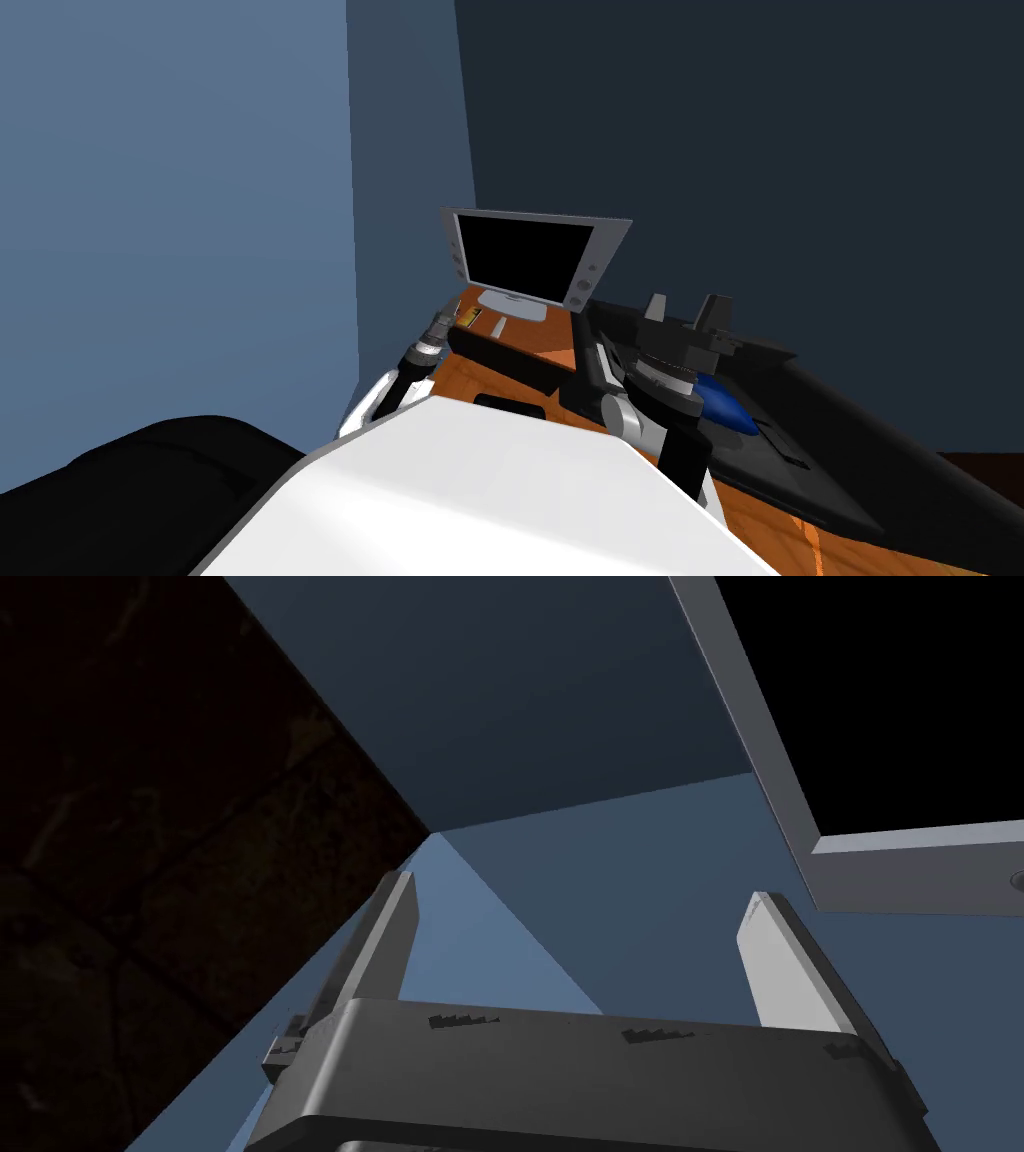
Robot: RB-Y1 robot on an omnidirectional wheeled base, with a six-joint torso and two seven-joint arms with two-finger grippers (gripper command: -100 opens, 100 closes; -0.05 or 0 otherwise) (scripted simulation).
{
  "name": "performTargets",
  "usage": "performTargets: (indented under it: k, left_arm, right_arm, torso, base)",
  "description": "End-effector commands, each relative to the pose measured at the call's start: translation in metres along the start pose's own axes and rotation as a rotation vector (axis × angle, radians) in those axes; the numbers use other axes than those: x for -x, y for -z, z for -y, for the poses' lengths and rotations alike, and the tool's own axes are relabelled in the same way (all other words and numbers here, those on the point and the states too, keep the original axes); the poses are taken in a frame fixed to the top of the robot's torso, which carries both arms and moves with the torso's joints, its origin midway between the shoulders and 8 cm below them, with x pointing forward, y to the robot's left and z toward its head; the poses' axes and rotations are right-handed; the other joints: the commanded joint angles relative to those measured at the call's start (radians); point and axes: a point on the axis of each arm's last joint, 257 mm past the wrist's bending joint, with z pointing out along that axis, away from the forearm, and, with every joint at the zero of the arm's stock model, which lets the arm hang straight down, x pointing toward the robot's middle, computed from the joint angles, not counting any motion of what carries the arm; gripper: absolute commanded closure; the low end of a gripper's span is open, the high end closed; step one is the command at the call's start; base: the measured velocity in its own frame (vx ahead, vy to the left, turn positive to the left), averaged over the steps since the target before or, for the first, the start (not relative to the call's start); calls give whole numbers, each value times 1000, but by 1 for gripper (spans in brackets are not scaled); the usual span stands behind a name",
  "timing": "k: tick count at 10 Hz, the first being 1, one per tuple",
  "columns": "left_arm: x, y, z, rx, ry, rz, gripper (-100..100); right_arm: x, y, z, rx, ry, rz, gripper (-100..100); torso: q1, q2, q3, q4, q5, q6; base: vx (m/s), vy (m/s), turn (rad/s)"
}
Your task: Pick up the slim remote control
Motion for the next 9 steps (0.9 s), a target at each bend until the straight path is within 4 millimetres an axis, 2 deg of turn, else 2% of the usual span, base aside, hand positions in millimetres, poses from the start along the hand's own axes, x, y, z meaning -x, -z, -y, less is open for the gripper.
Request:
performTargets:
  k: [1,2,3,4,5,6,7,8,9]
  left_arm:
    - [-17,9,-20,45,-96,-77,-100]
    - [-32,19,-38,80,-156,-137,-100]
    - [-34,20,-38,76,-183,-147,-100]
    - [-50,32,-57,107,-248,-221,-100]
    - [-50,32,-57,104,-267,-223,-100]
    - [-67,48,-76,129,-338,-303,-100]
    - [-67,48,-76,127,-352,-304,-100]
    - [-82,63,-92,140,-422,-384,-100]
    - [-83,65,-95,143,-438,-389,-100]
  right_arm:
    - [0,0,0,0,0,0,0]
    - [0,0,0,0,0,0,0]
    - [0,0,0,0,0,0,0]
    - [0,0,0,0,0,0,0]
    - [0,0,0,0,0,0,0]
    - [0,0,0,0,0,0,0]
    - [0,0,0,0,0,0,0]
    - [0,0,0,0,0,0,0]
    - [0,0,0,0,0,0,0]
  torso:
    - [0,0,0,0,0,0]
    - [0,0,0,0,0,0]
    - [0,0,0,0,0,1]
    - [1,-1,0,0,0,0]
    - [0,-1,-1,0,0,1]
    - [1,-2,-1,0,0,0]
    - [0,-2,-1,-1,0,1]
    - [1,-2,-1,-1,0,0]
    - [0,-2,-1,0,0,1]
  base:
    - [-66,-16,-135]
    - [-70,-19,-322]
    - [-48,-6,-140]
    - [-45,-13,-231]
    - [-28,-5,-132]
    - [-25,-16,-252]
    - [-27,-10,-126]
    - [-35,-19,-247]
    - [-28,-11,-173]
